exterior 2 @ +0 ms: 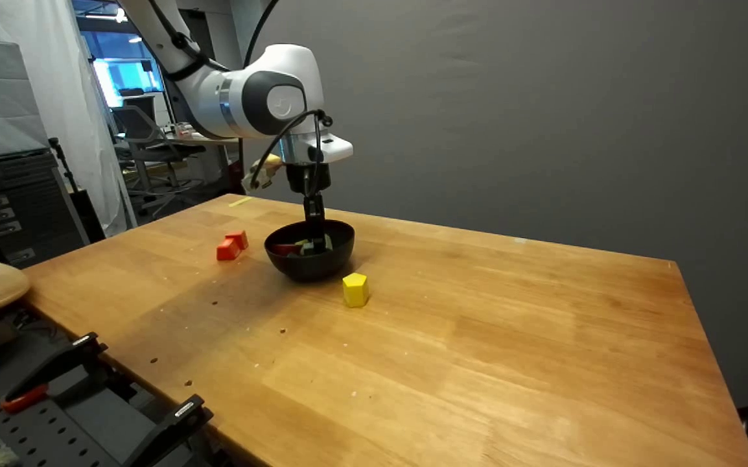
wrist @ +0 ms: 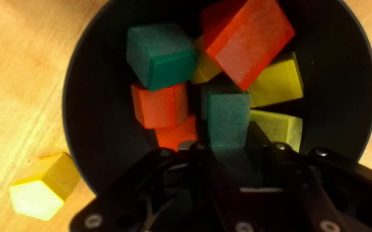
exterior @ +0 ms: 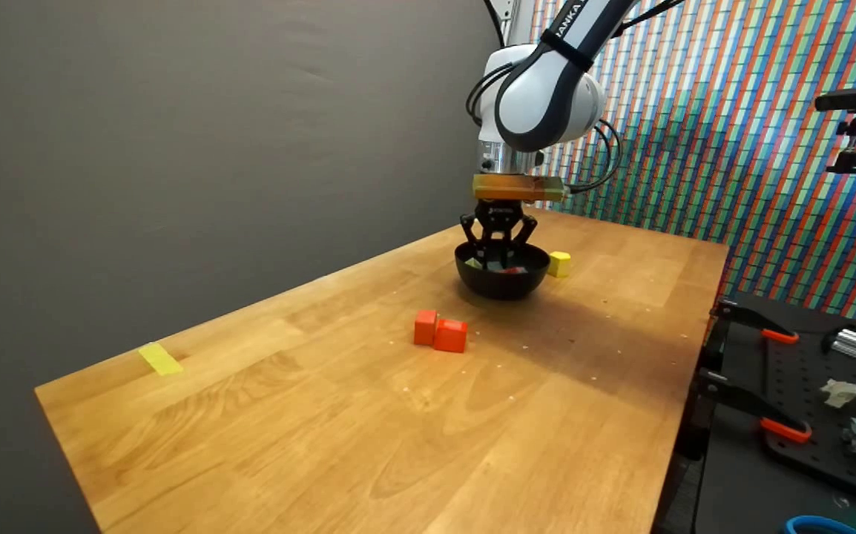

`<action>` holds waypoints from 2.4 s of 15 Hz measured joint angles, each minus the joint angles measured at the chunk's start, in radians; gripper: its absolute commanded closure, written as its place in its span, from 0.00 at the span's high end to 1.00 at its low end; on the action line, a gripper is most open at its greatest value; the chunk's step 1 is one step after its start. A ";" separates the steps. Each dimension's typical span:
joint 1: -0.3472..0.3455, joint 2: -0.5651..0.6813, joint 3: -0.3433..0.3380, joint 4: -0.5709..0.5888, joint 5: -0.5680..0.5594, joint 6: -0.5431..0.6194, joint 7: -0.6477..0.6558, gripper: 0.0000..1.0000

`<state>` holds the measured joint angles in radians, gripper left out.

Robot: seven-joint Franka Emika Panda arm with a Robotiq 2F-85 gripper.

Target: Remove the cubes from the bowl

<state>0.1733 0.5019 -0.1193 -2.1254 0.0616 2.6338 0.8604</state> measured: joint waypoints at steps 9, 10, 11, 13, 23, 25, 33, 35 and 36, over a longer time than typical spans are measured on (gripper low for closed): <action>-0.109 -0.172 -0.085 -0.069 0.053 0.042 -0.007 0.09; -0.120 -0.177 -0.104 -0.076 0.047 0.047 0.001 0.09; -0.130 -0.176 -0.116 -0.083 0.044 0.051 0.009 0.09; -0.148 -0.163 -0.122 -0.090 0.044 0.052 0.026 0.09; -0.138 -0.042 -0.122 -0.076 0.043 0.102 0.145 0.95; -0.139 -0.059 -0.120 -0.076 0.051 0.126 0.145 1.00; -0.170 -0.345 0.025 -0.135 0.194 0.172 -0.035 1.00; -0.167 -0.360 0.056 -0.146 0.204 0.169 -0.060 1.00; -0.166 -0.358 0.059 -0.147 0.204 0.169 -0.060 1.00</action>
<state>0.0072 0.1440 -0.0606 -2.2726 0.2655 2.8031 0.8004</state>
